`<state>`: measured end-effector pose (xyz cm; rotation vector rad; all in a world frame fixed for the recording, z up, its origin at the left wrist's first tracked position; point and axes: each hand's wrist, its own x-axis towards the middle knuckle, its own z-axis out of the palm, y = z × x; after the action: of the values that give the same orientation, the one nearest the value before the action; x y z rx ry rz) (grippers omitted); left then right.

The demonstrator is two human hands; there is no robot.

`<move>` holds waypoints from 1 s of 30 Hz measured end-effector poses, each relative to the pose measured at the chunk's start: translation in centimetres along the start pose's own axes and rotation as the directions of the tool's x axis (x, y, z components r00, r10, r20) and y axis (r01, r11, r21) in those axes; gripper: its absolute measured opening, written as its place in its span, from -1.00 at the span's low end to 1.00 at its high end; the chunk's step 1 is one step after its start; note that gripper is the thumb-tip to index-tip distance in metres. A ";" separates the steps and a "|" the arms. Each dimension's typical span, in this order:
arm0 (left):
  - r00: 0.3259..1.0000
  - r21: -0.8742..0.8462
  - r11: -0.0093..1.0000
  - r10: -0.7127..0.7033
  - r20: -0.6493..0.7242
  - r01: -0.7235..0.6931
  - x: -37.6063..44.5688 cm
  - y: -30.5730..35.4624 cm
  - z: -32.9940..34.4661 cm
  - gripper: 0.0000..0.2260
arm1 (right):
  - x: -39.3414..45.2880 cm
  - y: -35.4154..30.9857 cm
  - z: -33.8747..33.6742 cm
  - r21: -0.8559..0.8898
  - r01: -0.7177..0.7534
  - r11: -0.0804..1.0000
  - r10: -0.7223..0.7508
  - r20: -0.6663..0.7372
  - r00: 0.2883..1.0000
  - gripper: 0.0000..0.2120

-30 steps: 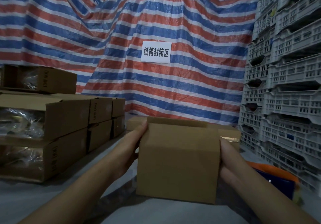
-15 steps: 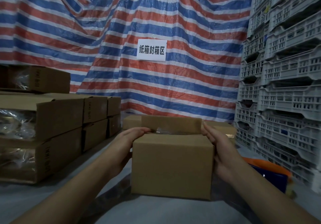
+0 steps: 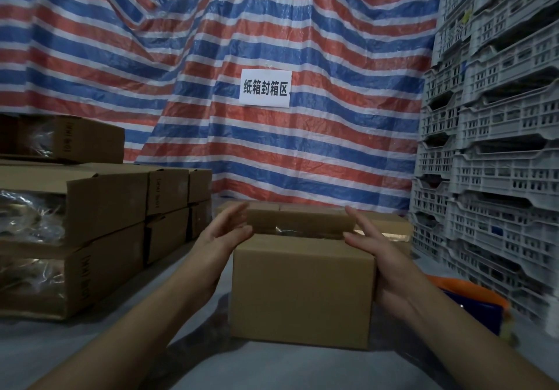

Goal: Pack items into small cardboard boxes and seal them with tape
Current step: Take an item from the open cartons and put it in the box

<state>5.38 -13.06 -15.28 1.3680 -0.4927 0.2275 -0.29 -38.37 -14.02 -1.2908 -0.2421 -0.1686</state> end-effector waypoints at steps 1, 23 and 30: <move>1.000 0.056 0.998 0.005 0.004 -0.006 -0.2 0.1 0.0 -0.76 | 0.0 0.0 -0.1 -0.002 0.011 1.000 -0.011 0.002 1.000 -0.41; 0.979 0.836 0.510 0.104 0.173 -0.202 -0.3 6.1 3.4 -0.80 | 0.9 0.5 -0.4 -0.289 -0.007 0.957 -0.031 -0.129 0.991 -0.85; 0.885 0.888 0.071 -0.078 0.459 -0.454 -2.5 5.1 8.3 -0.46 | 0.5 -0.1 0.0 -0.256 -0.047 0.966 0.018 -0.115 0.993 -0.83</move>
<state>-0.67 -19.79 -10.99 2.8242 -0.9758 0.6038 0.19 -38.38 -13.80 -1.5382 -0.1042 -0.2503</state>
